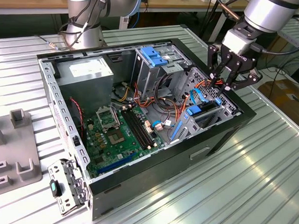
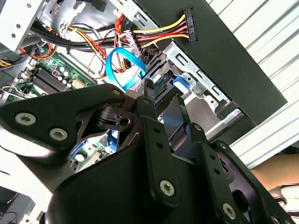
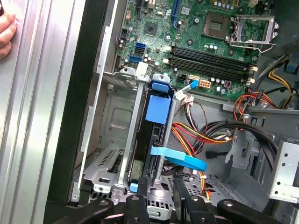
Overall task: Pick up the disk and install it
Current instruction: 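Insert the second disk wire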
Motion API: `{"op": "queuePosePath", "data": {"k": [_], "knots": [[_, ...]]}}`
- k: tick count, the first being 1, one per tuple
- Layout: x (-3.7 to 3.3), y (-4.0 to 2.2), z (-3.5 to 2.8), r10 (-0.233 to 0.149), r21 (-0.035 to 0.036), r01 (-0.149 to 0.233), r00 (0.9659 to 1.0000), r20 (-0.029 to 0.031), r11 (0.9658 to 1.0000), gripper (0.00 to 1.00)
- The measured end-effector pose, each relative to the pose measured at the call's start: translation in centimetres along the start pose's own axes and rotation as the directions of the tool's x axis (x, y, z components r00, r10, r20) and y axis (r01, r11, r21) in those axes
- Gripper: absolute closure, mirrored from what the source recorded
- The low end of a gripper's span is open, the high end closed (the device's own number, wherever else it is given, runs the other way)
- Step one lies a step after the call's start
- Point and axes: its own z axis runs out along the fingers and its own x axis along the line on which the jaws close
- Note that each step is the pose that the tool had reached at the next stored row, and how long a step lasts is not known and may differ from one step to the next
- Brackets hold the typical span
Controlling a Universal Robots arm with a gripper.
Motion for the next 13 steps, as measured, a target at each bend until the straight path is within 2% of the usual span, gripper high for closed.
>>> {"op": "queuePosePath", "data": {"k": [10, 13], "knots": [[0.00, 0.00, 0.00, -0.001, 0.0000, 0.001, 1.0000, 0.0000, 1.0000, 0.64], [0.04, -0.17, 0.00, -0.003, 0.0000, 0.003, 1.0000, 0.0001, 1.0000, 0.64]]}}
